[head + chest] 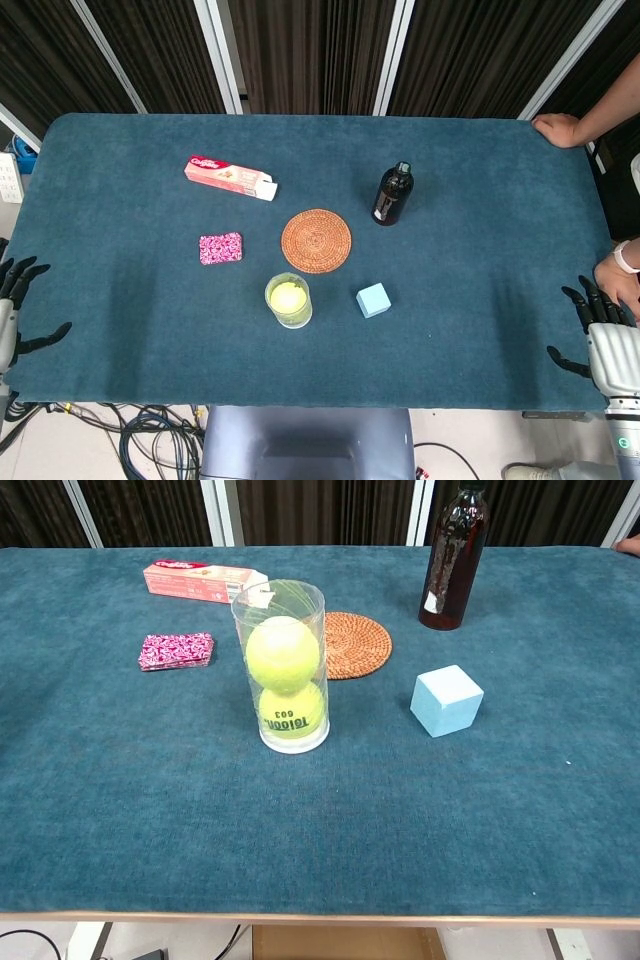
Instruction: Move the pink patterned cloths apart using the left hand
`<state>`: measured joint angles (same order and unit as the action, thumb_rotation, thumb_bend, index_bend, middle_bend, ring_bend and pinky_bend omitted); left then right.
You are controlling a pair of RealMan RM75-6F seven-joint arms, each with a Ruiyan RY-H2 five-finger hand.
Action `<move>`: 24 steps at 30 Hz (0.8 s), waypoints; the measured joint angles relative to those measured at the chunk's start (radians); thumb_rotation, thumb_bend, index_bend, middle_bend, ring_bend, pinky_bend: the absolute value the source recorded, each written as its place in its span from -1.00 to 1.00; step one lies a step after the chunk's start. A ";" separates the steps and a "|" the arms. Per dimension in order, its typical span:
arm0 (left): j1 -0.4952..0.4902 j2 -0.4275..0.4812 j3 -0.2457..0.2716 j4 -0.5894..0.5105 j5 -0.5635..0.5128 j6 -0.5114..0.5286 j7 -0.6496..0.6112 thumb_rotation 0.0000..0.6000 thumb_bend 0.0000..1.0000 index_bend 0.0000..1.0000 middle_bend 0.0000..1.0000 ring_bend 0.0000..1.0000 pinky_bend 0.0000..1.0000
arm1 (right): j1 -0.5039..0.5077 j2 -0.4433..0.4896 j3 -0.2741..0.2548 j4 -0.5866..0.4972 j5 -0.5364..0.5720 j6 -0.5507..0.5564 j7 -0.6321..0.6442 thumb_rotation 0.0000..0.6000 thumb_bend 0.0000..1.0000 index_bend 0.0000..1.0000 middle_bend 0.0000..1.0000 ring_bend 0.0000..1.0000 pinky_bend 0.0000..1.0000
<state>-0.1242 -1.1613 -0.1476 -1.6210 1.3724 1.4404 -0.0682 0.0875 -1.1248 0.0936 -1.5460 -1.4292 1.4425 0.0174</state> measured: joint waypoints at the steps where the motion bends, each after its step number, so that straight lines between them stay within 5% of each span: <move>1: -0.016 0.002 -0.012 -0.007 -0.009 -0.015 0.013 1.00 -0.74 -0.50 -0.65 -1.00 -1.00 | -0.001 0.001 0.001 0.001 0.001 0.001 0.005 1.00 -0.63 -0.74 -0.99 -0.86 -0.61; 6: -0.122 0.023 -0.087 -0.053 -0.128 -0.152 0.105 1.00 -0.74 -0.49 -0.67 -1.00 -1.00 | -0.004 0.003 0.004 0.008 0.005 0.004 0.016 1.00 -0.64 -0.74 -0.99 -0.86 -0.61; 13: -0.381 0.046 -0.172 -0.064 -0.500 -0.528 0.252 1.00 -0.74 -0.46 -0.69 -1.00 -1.00 | -0.001 0.000 0.006 0.009 0.010 -0.001 0.009 1.00 -0.64 -0.74 -0.99 -0.86 -0.61; 24: -0.727 -0.036 -0.159 0.058 -0.967 -0.696 0.478 1.00 -0.70 -0.40 -0.69 -1.00 -1.00 | 0.003 -0.004 0.009 0.015 0.020 -0.012 0.007 1.00 -0.63 -0.74 -0.99 -0.86 -0.61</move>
<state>-0.8510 -1.1969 -0.3068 -1.5634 0.4052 0.7441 0.4095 0.0906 -1.1287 0.1028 -1.5311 -1.4090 1.4302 0.0243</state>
